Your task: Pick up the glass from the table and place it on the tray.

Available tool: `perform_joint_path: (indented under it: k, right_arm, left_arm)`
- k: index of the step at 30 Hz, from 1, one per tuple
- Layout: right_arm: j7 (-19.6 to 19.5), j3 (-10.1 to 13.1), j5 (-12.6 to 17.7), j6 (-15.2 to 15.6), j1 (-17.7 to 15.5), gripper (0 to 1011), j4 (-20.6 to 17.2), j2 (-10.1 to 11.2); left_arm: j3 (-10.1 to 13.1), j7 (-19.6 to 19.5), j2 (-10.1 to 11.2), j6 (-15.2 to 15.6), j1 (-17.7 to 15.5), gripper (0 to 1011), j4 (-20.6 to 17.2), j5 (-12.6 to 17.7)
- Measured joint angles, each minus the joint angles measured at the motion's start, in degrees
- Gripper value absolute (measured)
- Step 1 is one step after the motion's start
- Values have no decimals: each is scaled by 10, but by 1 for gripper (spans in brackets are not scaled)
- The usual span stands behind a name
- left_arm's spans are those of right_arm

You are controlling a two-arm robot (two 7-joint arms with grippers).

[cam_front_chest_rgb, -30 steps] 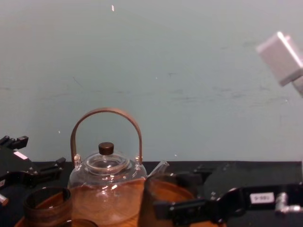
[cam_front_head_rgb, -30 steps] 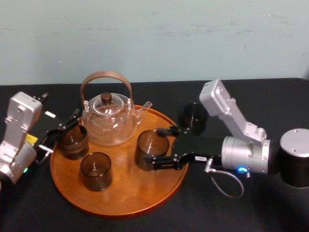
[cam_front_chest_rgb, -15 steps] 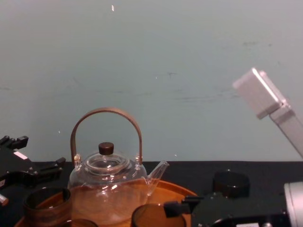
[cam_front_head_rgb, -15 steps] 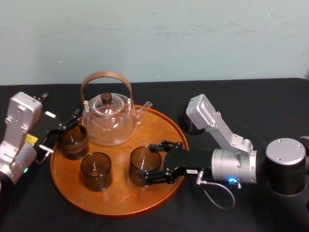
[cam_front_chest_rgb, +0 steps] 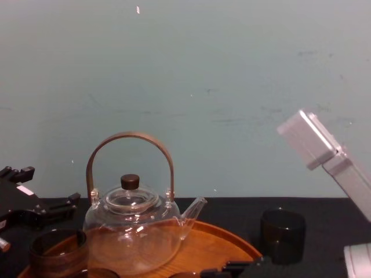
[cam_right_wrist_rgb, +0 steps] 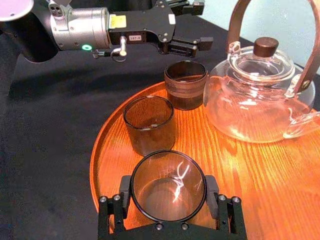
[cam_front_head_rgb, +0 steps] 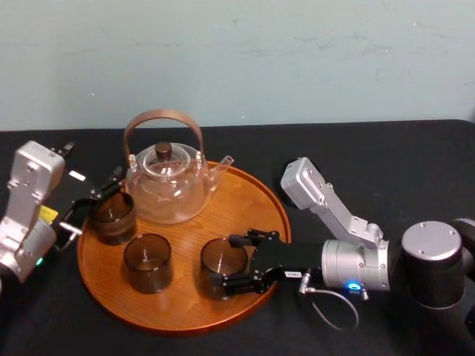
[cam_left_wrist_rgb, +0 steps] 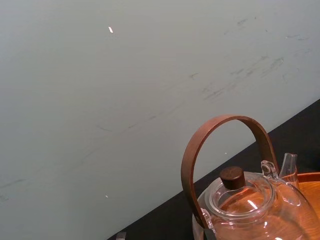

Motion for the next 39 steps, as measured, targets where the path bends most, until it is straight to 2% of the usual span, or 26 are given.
perform_joint_path:
  k: [17, 22, 39]
  right_arm:
    - [-7, -4, -2, -3, -1, 900, 3, -1]
    - [-6, -4, -2, -2, -1, 1000, 3, -1]
    - [-5, -3, -1, -2, -1, 1002, 3, -1]
  left_arm:
    - [0, 0, 0, 0, 0, 1002, 0, 0]
    - [0, 0, 0, 0, 0, 1001, 0, 0]
    - [0, 0, 0, 0, 0, 1002, 0, 0]
